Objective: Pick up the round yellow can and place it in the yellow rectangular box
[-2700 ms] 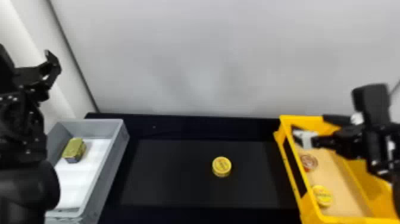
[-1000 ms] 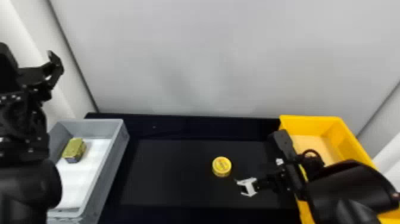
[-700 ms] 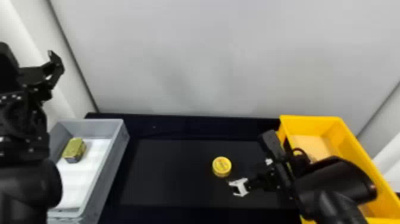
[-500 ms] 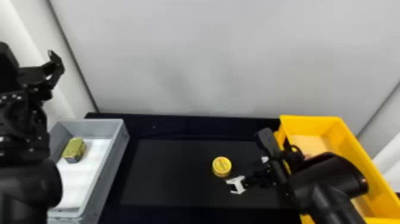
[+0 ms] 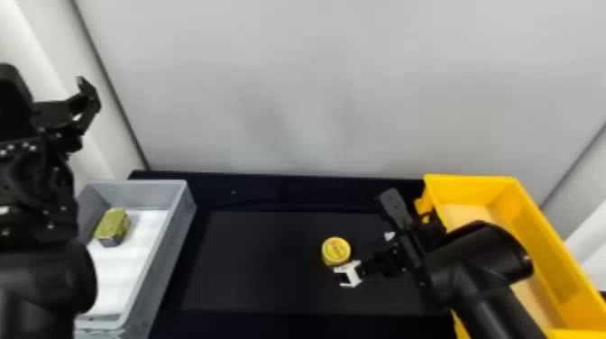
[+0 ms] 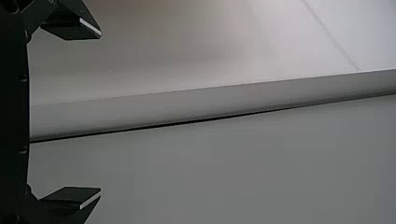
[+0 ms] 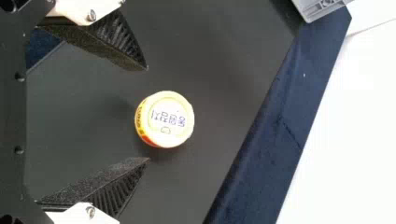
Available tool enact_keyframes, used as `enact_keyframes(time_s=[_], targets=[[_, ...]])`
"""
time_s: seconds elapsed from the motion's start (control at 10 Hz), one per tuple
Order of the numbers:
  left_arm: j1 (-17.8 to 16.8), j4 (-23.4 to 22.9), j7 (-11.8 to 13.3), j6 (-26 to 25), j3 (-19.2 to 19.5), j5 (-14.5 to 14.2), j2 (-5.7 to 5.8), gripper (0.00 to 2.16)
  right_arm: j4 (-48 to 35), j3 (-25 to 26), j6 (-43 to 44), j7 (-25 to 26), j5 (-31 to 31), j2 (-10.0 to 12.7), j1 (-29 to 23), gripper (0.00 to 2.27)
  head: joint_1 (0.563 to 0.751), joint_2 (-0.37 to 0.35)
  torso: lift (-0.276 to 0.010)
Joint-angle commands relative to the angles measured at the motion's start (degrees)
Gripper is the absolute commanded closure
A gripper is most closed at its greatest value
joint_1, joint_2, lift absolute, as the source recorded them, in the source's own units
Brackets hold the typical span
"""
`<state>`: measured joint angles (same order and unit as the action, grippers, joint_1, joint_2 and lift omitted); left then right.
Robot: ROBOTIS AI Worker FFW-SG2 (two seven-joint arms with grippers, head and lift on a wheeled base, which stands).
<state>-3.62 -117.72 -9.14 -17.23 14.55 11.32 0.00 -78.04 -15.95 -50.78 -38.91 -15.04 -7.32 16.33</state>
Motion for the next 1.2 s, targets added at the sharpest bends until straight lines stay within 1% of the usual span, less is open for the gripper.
enact_keyframes(time_s=[0.0, 0.4, 0.6, 0.7, 0.8, 0.9, 1.1], targets=[[-0.08, 0.12, 0.0, 0.0, -0.31, 0.11, -0.15, 0.1, 5.35, -0.23, 1.89, -0.04, -0.18, 0.73, 1.95, 0.1, 0.694, 0.014, -0.061], [-0.34, 0.39, -0.18, 0.09, -1.01, 0.29, -0.15, 0.1, 17.48, -0.4, 5.93, 0.13, -0.79, 2.23, 7.22, 0.1, 0.694, 0.014, -0.061], [-0.6, 0.83, -0.18, 0.09, -1.27, 0.29, -0.15, 0.1, 19.24, -0.75, 7.87, 0.13, -0.79, 3.54, 9.07, 0.11, 0.694, 0.014, -0.061], [-0.6, 0.91, -0.18, 0.09, -1.36, 0.29, -0.15, 0.1, 20.2, -1.72, 11.65, 0.04, -1.67, 3.9, 9.86, 0.1, 0.694, 0.014, -0.061], [-0.51, 0.91, -0.18, 0.09, -1.1, 0.29, -0.15, 0.1, 18.8, -2.51, 13.58, 0.13, -2.64, 3.81, 9.59, 0.1, 0.694, 0.014, -0.061], [-0.51, 0.91, -0.18, 0.17, -0.92, 0.2, -0.15, 0.1, 17.66, -3.22, 13.94, 0.13, -5.37, 3.9, 9.33, 0.1, 0.694, 0.014, -0.061], [-0.51, 0.91, -0.18, 0.26, -1.01, 0.2, -0.15, 0.1, 17.92, -2.78, 15.87, 0.66, -6.42, 3.81, 8.27, 0.1, 0.694, 0.014, -0.061]])
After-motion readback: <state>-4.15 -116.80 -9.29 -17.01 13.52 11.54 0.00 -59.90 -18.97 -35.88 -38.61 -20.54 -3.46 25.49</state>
